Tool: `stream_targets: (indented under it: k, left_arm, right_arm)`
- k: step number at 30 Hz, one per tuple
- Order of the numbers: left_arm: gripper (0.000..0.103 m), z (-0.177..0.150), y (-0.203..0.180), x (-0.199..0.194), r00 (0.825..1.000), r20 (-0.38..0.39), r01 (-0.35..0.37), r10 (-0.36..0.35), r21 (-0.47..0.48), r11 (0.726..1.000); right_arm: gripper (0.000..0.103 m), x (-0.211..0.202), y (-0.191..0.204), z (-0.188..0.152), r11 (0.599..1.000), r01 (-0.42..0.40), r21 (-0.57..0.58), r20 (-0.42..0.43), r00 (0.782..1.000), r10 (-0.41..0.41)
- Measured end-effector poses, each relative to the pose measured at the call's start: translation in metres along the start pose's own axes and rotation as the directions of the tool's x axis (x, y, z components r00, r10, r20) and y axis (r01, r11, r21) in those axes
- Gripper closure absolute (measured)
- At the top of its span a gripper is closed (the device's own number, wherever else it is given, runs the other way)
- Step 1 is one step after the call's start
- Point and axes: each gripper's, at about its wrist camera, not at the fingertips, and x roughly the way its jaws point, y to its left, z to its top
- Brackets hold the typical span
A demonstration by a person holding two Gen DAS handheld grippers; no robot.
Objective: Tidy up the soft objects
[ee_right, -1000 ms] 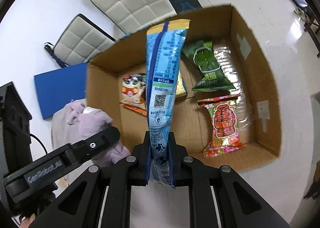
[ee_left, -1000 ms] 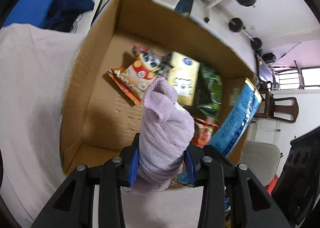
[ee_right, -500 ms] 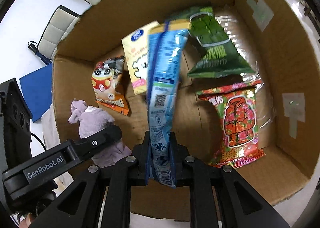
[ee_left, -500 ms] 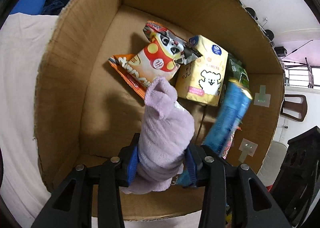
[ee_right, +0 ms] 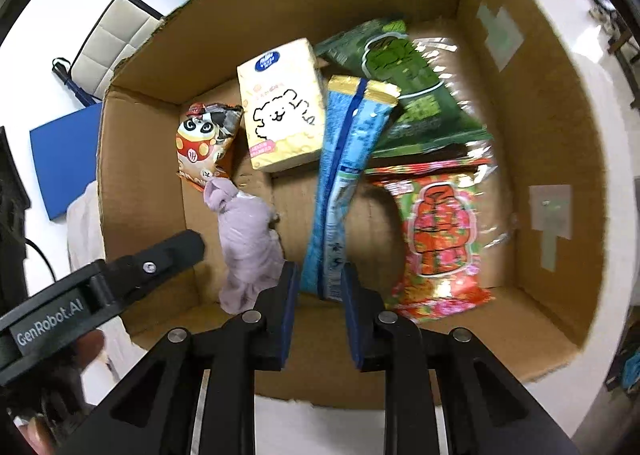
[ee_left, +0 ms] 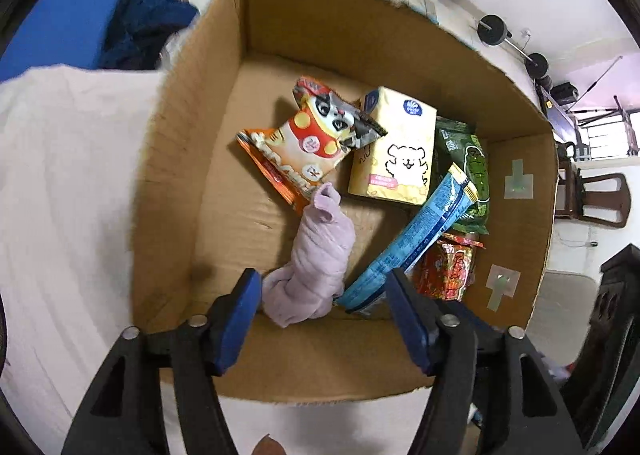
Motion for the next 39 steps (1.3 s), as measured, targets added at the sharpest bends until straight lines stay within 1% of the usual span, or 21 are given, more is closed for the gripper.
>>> stream_targets:
  k: [2, 3, 6, 9, 10, 11, 12, 13, 14, 15, 16, 17, 18, 19, 20, 21, 26, 29, 33, 35, 39]
  left_arm:
    - [0.038, -0.007, -0.002, -0.011, 0.999, 0.041, -0.037, 0.036, 0.026, 0.999]
    - [0.038, -0.009, -0.003, -0.015, 0.997, 0.058, -0.051, 0.049, 0.033, 0.998]
    - [0.038, -0.019, -0.006, -0.029, 0.989, 0.113, -0.103, 0.096, 0.057, 0.993]
    - [0.03, -0.026, -0.008, -0.039, 0.981, 0.15, -0.136, 0.124, 0.07, 0.988]
    - [0.022, -0.028, -0.009, -0.041, 0.978, 0.16, -0.147, 0.133, 0.074, 0.986]
    - [0.016, -0.03, -0.01, -0.043, 0.975, 0.17, -0.156, 0.141, 0.077, 0.985]
    - [0.014, -0.031, -0.011, -0.044, 0.972, 0.179, -0.168, 0.152, 0.078, 0.983]
    - [0.01, -0.032, -0.013, -0.045, 0.969, 0.188, -0.181, 0.163, 0.082, 0.98]
    - [0.008, -0.033, -0.014, -0.046, 0.966, 0.196, -0.188, 0.169, 0.083, 0.979]
    - [0.008, -0.035, -0.015, -0.047, 0.964, 0.201, -0.192, 0.172, 0.083, 0.978]
    - [0.008, -0.036, -0.015, -0.049, 0.963, 0.205, -0.197, 0.176, 0.083, 0.977]
    - [0.008, -0.036, -0.016, -0.05, 0.961, 0.211, -0.199, 0.178, 0.081, 0.977]
    - [0.008, -0.037, -0.016, -0.051, 0.96, 0.217, -0.2, 0.179, 0.08, 0.977]
    - [0.007, -0.038, -0.016, -0.053, 0.957, 0.224, -0.203, 0.181, 0.079, 0.976]
    - [0.007, -0.039, -0.017, -0.055, 0.955, 0.231, -0.209, 0.186, 0.079, 0.975]
    - [0.007, -0.04, -0.018, -0.056, 0.953, 0.237, -0.212, 0.188, 0.079, 0.974]
    - [0.006, -0.049, -0.023, -0.066, 0.945, 0.262, -0.226, 0.197, 0.084, 0.971]
    - [0.006, -0.057, -0.025, -0.076, 0.941, 0.277, -0.221, 0.192, 0.078, 0.972]
    - [0.006, -0.074, -0.03, -0.093, 0.934, 0.309, -0.212, 0.18, 0.074, 0.974]
    - [0.006, -0.085, -0.035, -0.108, 0.927, 0.331, -0.211, 0.175, 0.074, 0.975]
    - [0.006, -0.111, -0.045, -0.137, 0.909, 0.375, -0.229, 0.184, 0.08, 0.97]
  right_arm:
    - [0.079, -0.003, -0.002, -0.002, 0.999, 0.027, -0.022, 0.011, 1.0, -0.027]
    - [0.079, -0.006, -0.003, -0.004, 0.998, 0.053, -0.041, 0.016, 0.999, -0.052]
    - [0.079, -0.014, -0.001, -0.007, 0.99, 0.108, -0.085, 0.038, 0.994, -0.105]
    - [0.079, -0.022, 0.0, -0.012, 0.979, 0.163, -0.12, 0.07, 0.985, -0.156]
    - [0.078, -0.027, -0.003, -0.015, 0.976, 0.177, -0.128, 0.076, 0.983, -0.168]
    - [0.073, -0.032, -0.007, -0.018, 0.973, 0.189, -0.135, 0.084, 0.98, -0.179]
    - [0.064, -0.037, -0.009, -0.021, 0.971, 0.194, -0.141, 0.092, 0.979, -0.182]
    - [0.058, -0.039, -0.008, -0.022, 0.969, 0.201, -0.145, 0.1, 0.977, -0.187]
    - [0.047, -0.042, -0.007, -0.023, 0.966, 0.211, -0.149, 0.11, 0.974, -0.196]
    - [0.039, -0.049, -0.009, -0.025, 0.965, 0.215, -0.152, 0.117, 0.973, -0.198]
    - [0.035, -0.051, -0.008, -0.026, 0.964, 0.216, -0.154, 0.122, 0.972, -0.199]
    - [0.028, -0.053, -0.009, -0.027, 0.963, 0.221, -0.155, 0.126, 0.971, -0.202]
    - [0.019, -0.055, -0.008, -0.027, 0.961, 0.227, -0.157, 0.131, 0.969, -0.207]
    - [0.013, -0.057, -0.007, -0.028, 0.961, 0.226, -0.16, 0.133, 0.969, -0.206]
    - [0.005, -0.059, -0.007, -0.029, 0.96, 0.227, -0.162, 0.135, 0.969, -0.207]
    - [0.001, -0.06, -0.007, -0.029, 0.959, 0.234, -0.162, 0.139, 0.967, -0.213]
    - [0.001, -0.069, -0.01, -0.033, 0.955, 0.254, -0.154, 0.16, 0.96, -0.23]
    - [0.001, -0.078, -0.012, -0.036, 0.955, 0.259, -0.147, 0.175, 0.957, -0.233]
    - [0.001, -0.102, -0.013, -0.045, 0.955, 0.259, -0.143, 0.22, 0.949, -0.224]
    - [0.001, -0.116, -0.013, -0.052, 0.955, 0.259, -0.142, 0.247, 0.944, -0.22]
    - [0.001, -0.153, -0.011, -0.074, 0.956, 0.254, -0.146, 0.312, 0.929, -0.199]
